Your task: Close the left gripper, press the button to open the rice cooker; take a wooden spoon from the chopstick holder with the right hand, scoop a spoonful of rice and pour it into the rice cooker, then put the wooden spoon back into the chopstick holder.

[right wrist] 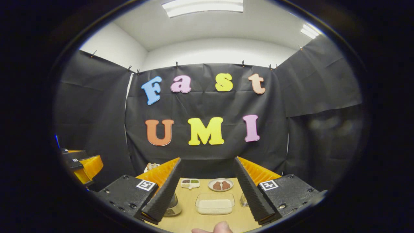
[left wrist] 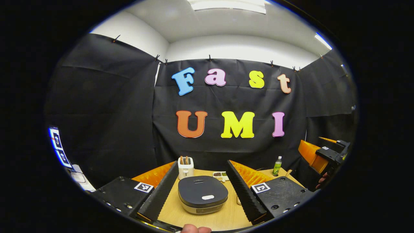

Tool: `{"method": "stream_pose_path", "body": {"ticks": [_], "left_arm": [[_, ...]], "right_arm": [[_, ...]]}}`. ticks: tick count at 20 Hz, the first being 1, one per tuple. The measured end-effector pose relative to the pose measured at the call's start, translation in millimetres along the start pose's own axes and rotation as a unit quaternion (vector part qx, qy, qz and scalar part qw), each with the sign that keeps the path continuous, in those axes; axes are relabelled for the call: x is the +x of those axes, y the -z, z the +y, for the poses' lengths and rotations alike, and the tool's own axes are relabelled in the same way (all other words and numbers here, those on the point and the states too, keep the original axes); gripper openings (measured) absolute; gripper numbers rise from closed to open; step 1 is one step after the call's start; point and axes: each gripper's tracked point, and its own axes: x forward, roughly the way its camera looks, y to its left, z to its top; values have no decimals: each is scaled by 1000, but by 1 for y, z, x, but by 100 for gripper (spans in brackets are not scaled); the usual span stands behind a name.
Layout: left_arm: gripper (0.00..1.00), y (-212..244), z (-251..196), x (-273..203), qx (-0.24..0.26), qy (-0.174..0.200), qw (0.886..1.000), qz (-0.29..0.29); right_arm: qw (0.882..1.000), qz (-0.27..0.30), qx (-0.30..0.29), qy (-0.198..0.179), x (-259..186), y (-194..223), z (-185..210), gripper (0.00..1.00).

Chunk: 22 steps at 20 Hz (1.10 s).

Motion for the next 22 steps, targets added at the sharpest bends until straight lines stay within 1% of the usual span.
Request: {"method": "stream_pose_path", "body": {"ticks": [4, 7, 10, 12, 15, 18, 19, 20, 21, 22], "left_arm": [[95, 14, -15, 10, -12, 0, 1000, 19], [95, 43, -27, 23, -26, -14, 997, 68], [95, 77, -39, 42, -45, -33, 990, 133], [95, 95, -41, 54, -39, -51, 984, 165], [95, 121, -45, 74, -41, -68, 973, 216], [95, 149, -48, 93, -52, -80, 958, 269], [94, 157, -49, 95, -57, -81, 953, 288], [89, 167, -49, 98, -61, -82, 947, 306], [77, 176, -48, 102, -62, -85, 940, 324], [82, 186, -47, 103, -66, -82, 934, 342]], "right_arm": [[1000, 1, -9, 18, 4, 5, -26, 100], [1000, 10, -10, 17, 24, 14, -44, 100], [1000, 12, -5, 13, 54, 21, -68, 100], [1000, 13, 0, 6, 76, 27, -81, 100], [999, 33, 8, -11, 114, 47, -95, 100], [997, 65, 19, -31, 146, 77, -104, 100], [996, 72, 17, -41, 155, 84, -104, 100], [996, 78, 13, -51, 163, 90, -102, 100], [995, 81, 10, -59, 169, 92, -101, 100], [995, 80, 10, -65, 174, 92, -101, 100]]}}
